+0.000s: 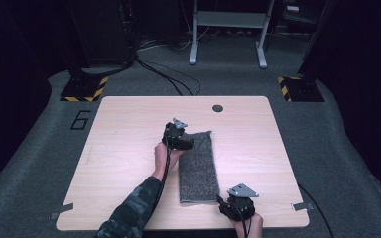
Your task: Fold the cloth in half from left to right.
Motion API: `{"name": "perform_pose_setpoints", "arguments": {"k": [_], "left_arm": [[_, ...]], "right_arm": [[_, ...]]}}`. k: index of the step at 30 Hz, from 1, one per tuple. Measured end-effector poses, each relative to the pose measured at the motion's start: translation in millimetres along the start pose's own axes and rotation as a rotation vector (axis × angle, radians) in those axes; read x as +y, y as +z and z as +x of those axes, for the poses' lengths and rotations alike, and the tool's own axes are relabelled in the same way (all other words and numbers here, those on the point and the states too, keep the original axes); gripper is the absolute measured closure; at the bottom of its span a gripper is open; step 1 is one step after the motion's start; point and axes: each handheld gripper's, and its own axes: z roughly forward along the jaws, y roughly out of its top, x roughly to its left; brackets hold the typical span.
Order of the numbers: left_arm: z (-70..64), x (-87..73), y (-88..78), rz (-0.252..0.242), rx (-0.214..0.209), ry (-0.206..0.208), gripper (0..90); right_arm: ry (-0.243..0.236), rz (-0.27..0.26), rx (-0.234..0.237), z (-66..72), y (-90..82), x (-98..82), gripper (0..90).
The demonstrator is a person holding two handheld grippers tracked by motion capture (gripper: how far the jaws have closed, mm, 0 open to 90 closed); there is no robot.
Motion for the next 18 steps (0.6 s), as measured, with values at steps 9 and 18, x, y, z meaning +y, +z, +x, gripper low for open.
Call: {"name": "perform_pose_setpoints", "arguments": {"k": [9,18], "left_arm": [[-2.2,-39.7,-25.3,0.015,-0.026,0.002,21.5],[-21.4,-76.9,-36.7,0.064,-0.036,0.060,17.6]], "right_arm": [[0.000,0.001,0.020,-10.7,17.1,21.0,30.5],[-0.025,0.064,0.003,-18.5,43.3,26.9,18.9]]}}
